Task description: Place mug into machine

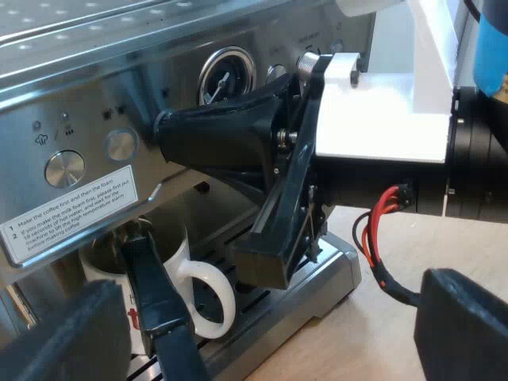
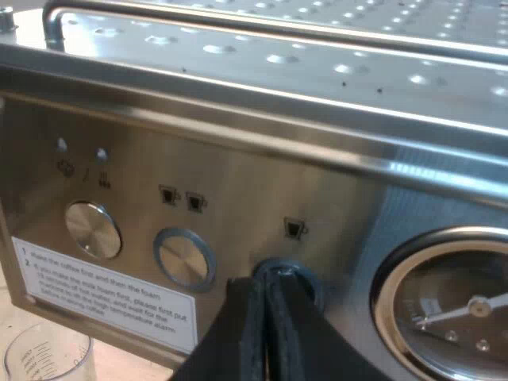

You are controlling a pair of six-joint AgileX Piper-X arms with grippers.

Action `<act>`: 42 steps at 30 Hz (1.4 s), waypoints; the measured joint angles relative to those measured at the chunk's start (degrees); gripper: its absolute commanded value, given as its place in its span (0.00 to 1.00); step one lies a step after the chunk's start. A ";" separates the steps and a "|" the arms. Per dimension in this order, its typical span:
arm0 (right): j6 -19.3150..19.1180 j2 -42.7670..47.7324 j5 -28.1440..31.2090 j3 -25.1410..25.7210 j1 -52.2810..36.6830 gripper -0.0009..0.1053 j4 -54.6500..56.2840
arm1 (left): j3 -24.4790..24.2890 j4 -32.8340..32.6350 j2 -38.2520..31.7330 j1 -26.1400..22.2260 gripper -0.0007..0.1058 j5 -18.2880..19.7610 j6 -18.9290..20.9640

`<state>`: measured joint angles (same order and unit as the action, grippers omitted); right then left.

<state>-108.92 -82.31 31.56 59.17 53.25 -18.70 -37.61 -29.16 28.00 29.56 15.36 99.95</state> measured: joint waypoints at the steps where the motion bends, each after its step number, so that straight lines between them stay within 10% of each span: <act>1: 0.00 0.00 0.00 0.00 0.00 0.01 0.00 | 0.00 0.00 0.00 0.00 0.75 0.00 0.00; 17: 0.00 1.55 -2.62 0.00 -0.60 0.03 3.30 | 0.00 0.00 0.00 0.00 0.75 0.00 0.00; 27: 0.11 7.58 -0.42 0.14 3.47 0.70 8.07 | 0.00 -0.57 -1.21 0.00 0.75 0.00 0.78; 42: 3.46 22.10 -2.19 0.14 9.64 0.74 32.79 | -0.13 -0.57 -12.36 0.00 0.75 -1.48 1.17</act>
<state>-105.45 -60.21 29.38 59.31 62.89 14.09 -37.74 -29.72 15.63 29.56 13.89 101.12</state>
